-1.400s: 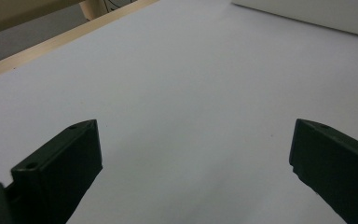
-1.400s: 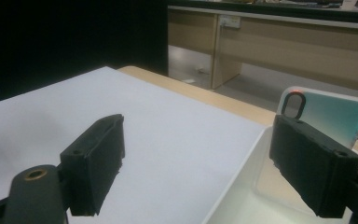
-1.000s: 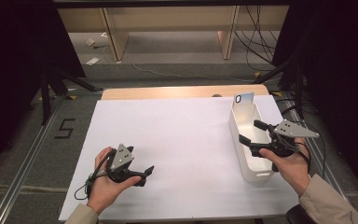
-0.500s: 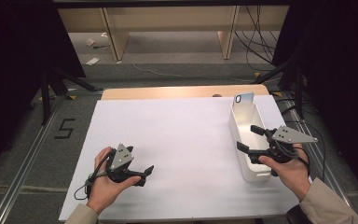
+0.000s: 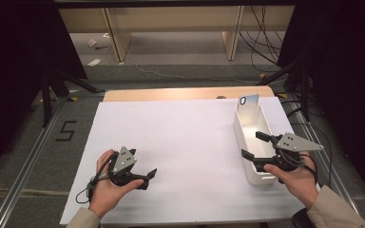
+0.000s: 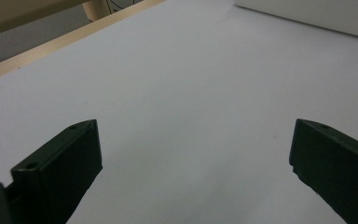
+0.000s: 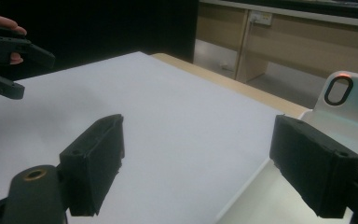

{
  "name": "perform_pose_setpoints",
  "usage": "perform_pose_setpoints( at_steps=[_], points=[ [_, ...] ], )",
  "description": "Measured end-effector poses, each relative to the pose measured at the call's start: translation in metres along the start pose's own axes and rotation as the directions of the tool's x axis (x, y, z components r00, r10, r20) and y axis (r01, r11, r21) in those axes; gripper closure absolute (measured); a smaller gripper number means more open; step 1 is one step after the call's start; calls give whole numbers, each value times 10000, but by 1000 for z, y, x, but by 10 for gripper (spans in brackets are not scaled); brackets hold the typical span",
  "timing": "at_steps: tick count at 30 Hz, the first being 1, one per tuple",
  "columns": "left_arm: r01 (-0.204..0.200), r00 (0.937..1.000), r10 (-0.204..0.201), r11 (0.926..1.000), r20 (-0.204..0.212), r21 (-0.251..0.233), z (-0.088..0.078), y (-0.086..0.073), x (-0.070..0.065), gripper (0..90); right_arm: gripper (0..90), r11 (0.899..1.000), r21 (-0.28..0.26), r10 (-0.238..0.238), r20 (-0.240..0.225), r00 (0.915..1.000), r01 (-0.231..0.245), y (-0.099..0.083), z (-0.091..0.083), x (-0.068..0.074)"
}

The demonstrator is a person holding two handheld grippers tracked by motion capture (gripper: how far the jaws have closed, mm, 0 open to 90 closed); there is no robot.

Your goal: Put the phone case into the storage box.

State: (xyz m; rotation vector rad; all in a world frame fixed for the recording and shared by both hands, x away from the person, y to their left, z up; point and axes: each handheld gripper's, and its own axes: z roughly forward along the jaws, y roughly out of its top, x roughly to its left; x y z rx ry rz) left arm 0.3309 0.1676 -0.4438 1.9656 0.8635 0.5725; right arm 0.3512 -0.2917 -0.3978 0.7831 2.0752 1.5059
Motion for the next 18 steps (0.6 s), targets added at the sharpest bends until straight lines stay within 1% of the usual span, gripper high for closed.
perform_pose_setpoints(
  at_steps=[11, 18],
  points=[
    [13, 10000, -13, 10000, 26, -3, 0, 0, 0, 15, 184, 10000, -33, 56, 29, 10000, -56, -4, -6, 1],
    [12, 10000, -12, 10000, 33, -1, 1, 0, 0, 15, 188, 10000, -38, 15, 30, 10000, -15, -6, -5, 1]
  ],
)
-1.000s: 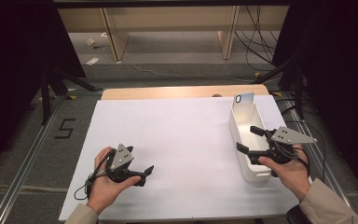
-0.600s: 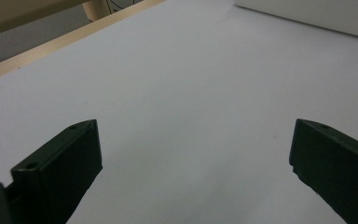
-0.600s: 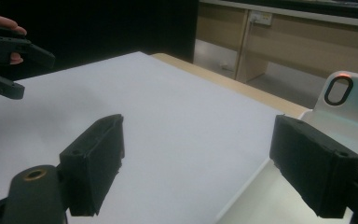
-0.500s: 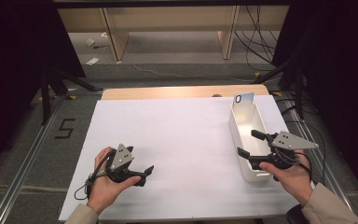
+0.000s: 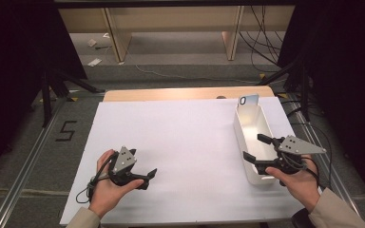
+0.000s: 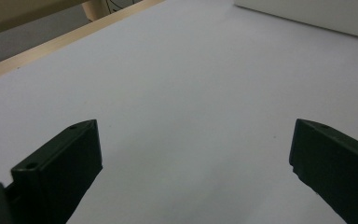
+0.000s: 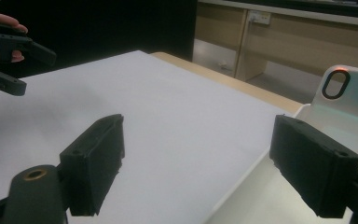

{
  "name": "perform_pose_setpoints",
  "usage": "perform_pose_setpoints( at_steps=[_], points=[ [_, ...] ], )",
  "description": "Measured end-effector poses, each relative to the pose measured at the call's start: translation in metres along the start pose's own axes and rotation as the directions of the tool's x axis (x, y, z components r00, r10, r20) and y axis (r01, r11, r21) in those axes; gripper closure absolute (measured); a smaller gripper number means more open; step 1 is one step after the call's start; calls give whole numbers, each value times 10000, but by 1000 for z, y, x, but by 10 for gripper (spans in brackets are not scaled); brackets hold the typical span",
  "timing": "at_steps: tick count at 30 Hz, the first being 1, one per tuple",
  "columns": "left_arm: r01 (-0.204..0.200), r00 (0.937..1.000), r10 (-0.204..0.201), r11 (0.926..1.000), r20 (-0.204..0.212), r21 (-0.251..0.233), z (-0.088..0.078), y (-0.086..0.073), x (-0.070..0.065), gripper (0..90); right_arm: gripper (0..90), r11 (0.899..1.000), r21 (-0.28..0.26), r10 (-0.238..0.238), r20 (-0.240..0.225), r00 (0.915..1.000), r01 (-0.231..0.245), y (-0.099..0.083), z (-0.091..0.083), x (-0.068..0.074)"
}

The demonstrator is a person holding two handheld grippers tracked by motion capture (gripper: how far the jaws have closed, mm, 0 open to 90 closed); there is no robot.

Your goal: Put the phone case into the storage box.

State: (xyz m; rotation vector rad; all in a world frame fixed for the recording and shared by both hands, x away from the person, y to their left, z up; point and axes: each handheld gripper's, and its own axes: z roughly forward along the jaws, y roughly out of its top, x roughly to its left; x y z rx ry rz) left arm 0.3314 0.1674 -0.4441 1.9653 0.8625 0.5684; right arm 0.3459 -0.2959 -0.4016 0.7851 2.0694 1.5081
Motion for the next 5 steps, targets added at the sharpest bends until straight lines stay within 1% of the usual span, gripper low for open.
perform_pose_setpoints(
  at_steps=[5],
  points=[
    [-22, 10000, 22, 10000, 11, 9, 0, 0, 0, 15, 187, 10000, 14, 4, 61, 10000, -4, -1, 0, 0]
  ],
)
